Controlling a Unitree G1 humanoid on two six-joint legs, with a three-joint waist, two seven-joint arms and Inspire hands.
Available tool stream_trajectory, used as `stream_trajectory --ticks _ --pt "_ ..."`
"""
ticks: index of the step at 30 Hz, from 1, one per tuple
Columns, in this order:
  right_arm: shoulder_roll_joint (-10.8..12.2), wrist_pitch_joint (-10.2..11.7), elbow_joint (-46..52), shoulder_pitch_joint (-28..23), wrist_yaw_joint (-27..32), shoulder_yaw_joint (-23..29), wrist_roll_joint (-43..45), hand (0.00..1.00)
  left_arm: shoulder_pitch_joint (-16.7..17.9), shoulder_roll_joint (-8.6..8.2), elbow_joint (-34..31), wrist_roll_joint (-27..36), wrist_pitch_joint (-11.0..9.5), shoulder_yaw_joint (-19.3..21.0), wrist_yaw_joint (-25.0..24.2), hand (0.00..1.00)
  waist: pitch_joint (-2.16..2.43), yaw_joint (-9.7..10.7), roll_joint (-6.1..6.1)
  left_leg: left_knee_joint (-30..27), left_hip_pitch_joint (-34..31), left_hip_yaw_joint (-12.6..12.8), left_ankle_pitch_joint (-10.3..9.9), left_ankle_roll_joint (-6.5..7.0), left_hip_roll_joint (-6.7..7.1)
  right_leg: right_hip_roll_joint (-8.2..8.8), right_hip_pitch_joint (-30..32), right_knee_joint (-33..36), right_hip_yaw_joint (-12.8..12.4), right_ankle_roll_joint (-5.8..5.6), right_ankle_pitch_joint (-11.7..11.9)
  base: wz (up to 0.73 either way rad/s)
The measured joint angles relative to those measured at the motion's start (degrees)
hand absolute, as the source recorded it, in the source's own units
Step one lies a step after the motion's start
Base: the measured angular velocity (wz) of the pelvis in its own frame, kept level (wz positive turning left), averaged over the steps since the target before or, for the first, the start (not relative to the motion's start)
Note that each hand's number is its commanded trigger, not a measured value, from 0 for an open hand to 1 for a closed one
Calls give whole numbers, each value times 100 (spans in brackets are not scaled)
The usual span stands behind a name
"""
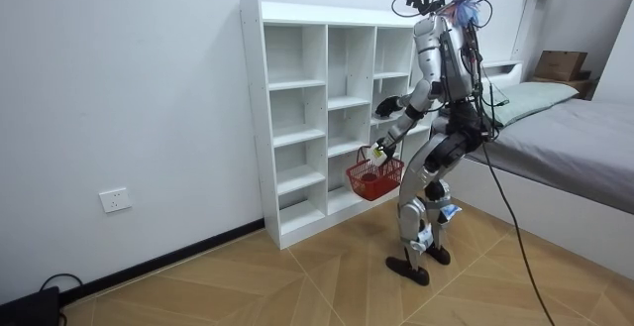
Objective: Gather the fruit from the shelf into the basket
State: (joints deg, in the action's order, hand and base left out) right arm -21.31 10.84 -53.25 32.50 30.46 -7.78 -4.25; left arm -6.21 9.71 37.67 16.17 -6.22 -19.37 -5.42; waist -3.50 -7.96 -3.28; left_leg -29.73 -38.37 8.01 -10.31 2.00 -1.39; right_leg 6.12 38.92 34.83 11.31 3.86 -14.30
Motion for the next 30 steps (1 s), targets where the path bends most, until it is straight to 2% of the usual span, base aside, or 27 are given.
stream_trajectory --ticks 15,23,30 --pt "36 -42 19 2 -59 -4 -76 100 -17 -8 40 6 1 -2 22 100 -6 -2 -10 -14 -18 -2 0 1 2 6 7 3 9 -1 0 0" --pt "98 -12 150 33 -209 -9 -1613 100 -18 -24 44 54 1 -142 178 100 -9 -3 -5 -47 -23 -4 0 1 1 7 -2 12 15 -2 0 0" --pt "146 39 435 17 -535 12 -2819 100 -46 -28 -3 127 1 -137 294 100 -21 94 25 -117 -55 -42 -1 3 3 15 2 64 39 -2 -5 2"
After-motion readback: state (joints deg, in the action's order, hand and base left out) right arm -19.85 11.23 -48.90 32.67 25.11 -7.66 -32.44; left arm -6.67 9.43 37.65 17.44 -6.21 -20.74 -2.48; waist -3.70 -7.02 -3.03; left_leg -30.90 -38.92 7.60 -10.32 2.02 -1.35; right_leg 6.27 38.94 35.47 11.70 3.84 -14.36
